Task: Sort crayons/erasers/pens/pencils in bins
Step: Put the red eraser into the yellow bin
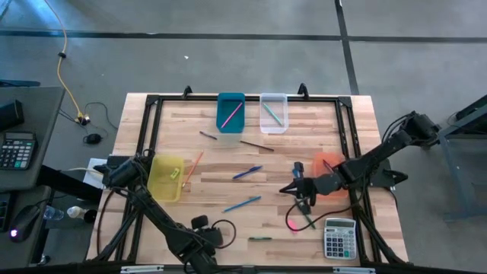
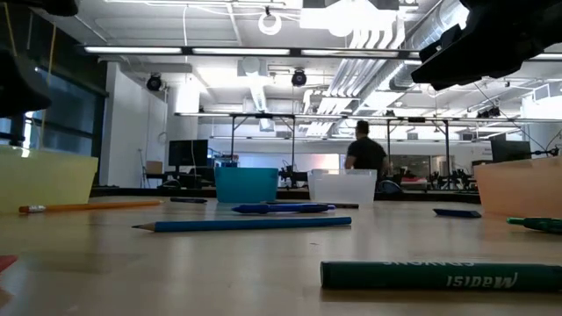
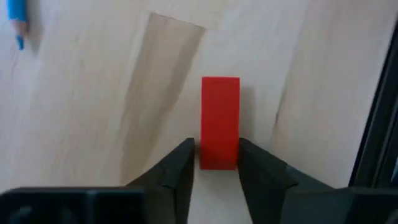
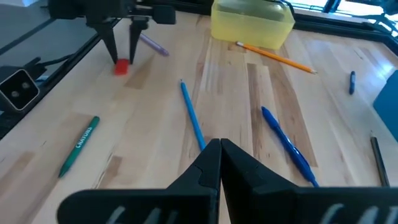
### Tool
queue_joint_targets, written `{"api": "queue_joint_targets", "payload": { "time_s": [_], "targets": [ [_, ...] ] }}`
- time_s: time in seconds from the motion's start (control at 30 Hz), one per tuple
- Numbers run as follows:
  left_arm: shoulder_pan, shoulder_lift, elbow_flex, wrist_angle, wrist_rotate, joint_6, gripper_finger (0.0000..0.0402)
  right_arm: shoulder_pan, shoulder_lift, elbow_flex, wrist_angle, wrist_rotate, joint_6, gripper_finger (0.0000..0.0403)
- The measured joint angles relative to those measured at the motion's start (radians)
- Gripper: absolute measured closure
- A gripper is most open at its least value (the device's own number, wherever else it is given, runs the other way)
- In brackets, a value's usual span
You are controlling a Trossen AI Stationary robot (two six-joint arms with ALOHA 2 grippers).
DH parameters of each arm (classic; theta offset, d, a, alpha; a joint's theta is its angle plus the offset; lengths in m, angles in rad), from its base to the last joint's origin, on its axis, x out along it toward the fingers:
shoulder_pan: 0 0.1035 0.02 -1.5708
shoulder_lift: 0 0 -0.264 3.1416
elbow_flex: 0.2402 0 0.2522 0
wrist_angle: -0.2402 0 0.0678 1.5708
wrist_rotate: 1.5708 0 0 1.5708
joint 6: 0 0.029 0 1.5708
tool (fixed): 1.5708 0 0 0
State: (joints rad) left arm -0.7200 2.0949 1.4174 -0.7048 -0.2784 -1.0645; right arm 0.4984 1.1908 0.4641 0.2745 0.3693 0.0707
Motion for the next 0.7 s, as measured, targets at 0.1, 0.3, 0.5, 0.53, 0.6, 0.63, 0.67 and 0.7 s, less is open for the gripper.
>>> {"api": "queue_joint_targets", "payload": {
  "time_s": [0.1, 0.3, 0.5, 0.53, 0.6, 0.63, 0.67, 0.7],
  "targets": [
    [0.001, -0.001, 0.0, -0.001, 0.033, 0.074, 0.0321, 0.0, 0.0, 0.0, 0.014, 0.002, 0.0, 0.0403],
    [0.001, -0.005, 0.0, -0.006, 0.031, 0.187, 0.0344, 0.0, 0.0, 0.0, 0.04, 0.002, 0.0, 0.0403],
    [0.004, -0.039, -0.005, -0.093, 0.028, 0.238, 0.0346, 0.0, 0.0, 0.0, 0.047, 0.034, -0.001, 0.0403],
    [0.004, -0.051, -0.005, -0.108, 0.021, 0.239, 0.0346, 0.0, 0.0, 0.0, 0.05, 0.04, -0.001, 0.0403],
    [0.009, -0.078, -0.004, -0.145, -0.006, 0.239, 0.0346, 0.0, 0.0, 0.0, 0.052, 0.044, -0.001, 0.0403],
    [0.011, -0.091, -0.004, -0.17, -0.022, 0.238, 0.0346, 0.0, 0.0, 0.0, 0.053, 0.045, -0.001, 0.0403],
    [0.012, -0.103, -0.004, -0.194, -0.036, 0.235, 0.0346, 0.0, 0.0, 0.0, 0.053, 0.045, 0.0, 0.0403],
    [0.013, -0.118, -0.004, -0.214, -0.054, 0.231, 0.0346, 0.0, 0.0, 0.0, 0.053, 0.045, 0.004, 0.0403]
  ]
}}
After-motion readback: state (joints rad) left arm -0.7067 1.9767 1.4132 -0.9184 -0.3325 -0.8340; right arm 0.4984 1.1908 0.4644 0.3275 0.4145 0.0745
